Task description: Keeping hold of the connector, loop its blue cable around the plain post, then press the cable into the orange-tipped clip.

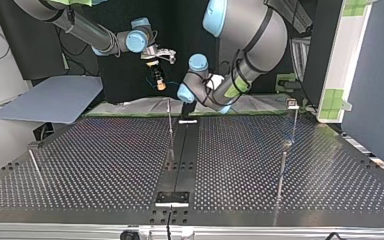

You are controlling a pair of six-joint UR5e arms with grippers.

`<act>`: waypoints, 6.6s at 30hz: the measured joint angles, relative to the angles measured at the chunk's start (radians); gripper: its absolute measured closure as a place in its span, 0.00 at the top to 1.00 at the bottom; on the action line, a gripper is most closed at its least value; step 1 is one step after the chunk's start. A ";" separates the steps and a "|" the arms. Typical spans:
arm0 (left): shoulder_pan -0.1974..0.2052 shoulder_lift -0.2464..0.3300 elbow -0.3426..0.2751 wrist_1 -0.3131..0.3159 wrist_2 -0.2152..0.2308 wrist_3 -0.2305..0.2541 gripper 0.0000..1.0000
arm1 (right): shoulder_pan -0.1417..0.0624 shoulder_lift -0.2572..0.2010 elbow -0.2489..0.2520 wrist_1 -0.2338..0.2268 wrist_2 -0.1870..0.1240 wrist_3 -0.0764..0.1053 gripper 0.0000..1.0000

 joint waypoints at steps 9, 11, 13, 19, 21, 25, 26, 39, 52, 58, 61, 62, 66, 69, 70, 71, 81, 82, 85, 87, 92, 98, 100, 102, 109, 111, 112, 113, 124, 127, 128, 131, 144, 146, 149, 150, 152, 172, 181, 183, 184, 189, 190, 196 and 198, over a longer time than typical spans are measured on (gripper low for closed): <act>-0.002 0.081 -0.081 0.082 -0.033 -0.061 0.02 | -0.014 -0.001 0.000 0.005 0.044 0.009 0.00; -0.003 0.099 -0.098 0.099 -0.041 -0.067 0.02 | -0.016 -0.001 0.000 0.009 0.051 0.009 0.00; -0.005 0.115 -0.115 0.115 -0.045 -0.073 0.02 | -0.017 -0.001 0.000 0.011 0.054 0.009 0.00; -0.036 0.167 -0.166 0.167 -0.084 -0.110 0.02 | -0.020 -0.012 0.004 0.021 0.045 0.007 0.00; -0.048 0.184 -0.185 0.185 -0.101 -0.124 0.02 | -0.021 -0.026 0.011 0.022 0.036 0.009 0.00; -0.082 0.226 -0.226 0.226 -0.137 -0.152 0.02 | -0.022 -0.055 0.023 0.026 0.028 0.019 0.00; -0.088 0.235 -0.235 0.236 -0.145 -0.156 0.02 | -0.022 -0.062 0.025 0.029 0.028 0.022 0.00; -0.116 0.274 -0.361 0.362 -0.191 -0.203 0.02 | -0.033 -0.083 0.051 0.019 0.036 0.046 0.00; -0.116 0.274 -0.438 0.487 -0.158 -0.227 0.02 | -0.068 -0.126 0.078 -0.024 0.017 0.123 0.00; -0.117 0.274 -0.425 0.545 -0.138 -0.230 0.02 | -0.078 -0.126 0.078 -0.022 0.010 0.123 0.00; -0.117 0.274 -0.420 0.573 -0.142 -0.238 0.02 | -0.085 -0.126 0.078 -0.020 0.009 0.121 0.00; -0.117 0.273 -0.420 0.583 -0.145 -0.241 0.02 | -0.089 -0.125 0.078 -0.019 0.009 0.121 0.00; -0.117 0.273 -0.419 0.621 -0.154 -0.248 0.02 | -0.101 -0.125 0.078 -0.016 0.008 0.116 0.00; -0.118 0.273 -0.419 0.652 -0.152 -0.250 0.02 | -0.112 -0.125 0.078 -0.012 0.008 0.114 0.00; -0.119 0.272 -0.419 0.664 -0.151 -0.251 0.02 | -0.116 -0.125 0.078 -0.010 0.008 0.114 0.00; -0.120 0.272 -0.418 0.672 -0.149 -0.251 0.02 | -0.120 -0.124 0.078 -0.006 0.008 0.114 0.00; -0.122 0.272 -0.418 0.756 -0.110 -0.244 0.02 | -0.149 -0.124 0.077 0.005 0.010 0.112 0.00; -0.122 0.272 -0.418 0.767 -0.104 -0.244 0.02 | -0.152 -0.124 0.076 0.005 0.010 0.112 0.00; -0.122 0.272 -0.418 0.793 -0.095 -0.238 0.02 | -0.161 -0.124 0.076 0.006 0.011 0.114 0.00; -0.122 0.272 -0.418 0.808 -0.092 -0.232 0.02 | -0.166 -0.124 0.076 0.007 0.012 0.116 0.00; -0.124 0.255 -0.418 0.831 -0.095 -0.223 0.02 | -0.180 -0.124 0.075 0.008 0.013 0.119 0.00; -0.122 0.210 -0.402 0.862 -0.101 -0.238 0.02 | -0.195 -0.124 0.075 0.008 0.017 0.120 0.00; -0.122 0.194 -0.398 0.869 -0.099 -0.244 0.02 | -0.199 -0.123 0.075 0.008 0.020 0.121 0.00; -0.122 0.186 -0.396 0.872 -0.099 -0.246 0.02 | -0.203 -0.123 0.075 0.008 0.025 0.122 0.00; -0.123 0.179 -0.392 0.881 -0.098 -0.247 0.02 | -0.213 -0.123 0.075 0.008 0.029 0.127 0.00; -0.122 0.179 -0.390 0.881 -0.096 -0.247 0.02 | -0.216 -0.123 0.075 0.008 0.029 0.129 0.00; -0.121 0.179 -0.387 0.881 -0.093 -0.247 0.02 | -0.217 -0.123 0.075 0.008 0.030 0.129 0.00; -0.120 0.179 -0.385 0.881 -0.092 -0.247 0.02 | -0.219 -0.123 0.075 0.008 0.030 0.130 0.00; -0.119 0.179 -0.351 0.867 -0.076 -0.251 0.02 | -0.230 -0.123 0.066 0.019 0.030 0.132 0.00; -0.118 0.179 -0.344 0.862 -0.074 -0.251 0.02 | -0.233 -0.123 0.061 0.026 0.030 0.132 0.00; -0.118 0.179 -0.342 0.861 -0.074 -0.252 0.02 | -0.234 -0.123 0.058 0.029 0.030 0.132 0.00; -0.114 0.179 -0.338 0.858 -0.072 -0.253 0.02 | -0.236 -0.123 0.052 0.037 0.030 0.132 0.00; -0.101 0.178 -0.320 0.849 -0.054 -0.254 0.02 | -0.244 -0.123 0.032 0.058 0.028 0.130 0.00; -0.095 0.173 -0.310 0.838 -0.048 -0.252 0.02 | -0.245 -0.123 0.026 0.065 0.028 0.129 0.00; -0.089 0.154 -0.286 0.814 -0.044 -0.250 0.02 | -0.246 -0.123 0.016 0.077 0.028 0.127 0.00; -0.088 0.146 -0.278 0.805 -0.043 -0.251 0.02 | -0.247 -0.123 0.012 0.081 0.028 0.127 0.00; -0.083 0.128 -0.258 0.786 -0.042 -0.252 0.02 | -0.248 -0.123 0.006 0.089 0.028 0.126 0.00; -0.011 0.105 -0.091 0.668 -0.014 -0.252 0.02 | -0.284 -0.122 -0.101 0.112 -0.003 0.136 0.00; 0.014 0.105 -0.072 0.653 -0.013 -0.251 0.02 | -0.310 -0.121 -0.158 0.149 -0.034 0.138 0.00; 0.017 0.105 -0.068 0.650 -0.013 -0.251 0.02 | -0.316 -0.121 -0.162 0.149 -0.039 0.139 0.00; 0.019 0.105 -0.066 0.649 -0.013 -0.251 0.02 | -0.318 -0.120 -0.164 0.150 -0.041 0.140 0.00; 0.023 0.105 -0.062 0.647 -0.014 -0.250 0.02 | -0.325 -0.118 -0.169 0.151 -0.047 0.143 0.00; 0.024 0.105 -0.062 0.647 -0.014 -0.250 0.02 | -0.326 -0.116 -0.170 0.151 -0.049 0.144 0.00; 0.026 0.105 -0.058 0.639 -0.015 -0.250 0.02 | -0.324 -0.077 -0.203 0.179 -0.078 0.140 0.00; 0.027 0.105 -0.057 0.637 -0.014 -0.250 0.02 | -0.323 -0.059 -0.212 0.195 -0.081 0.134 0.00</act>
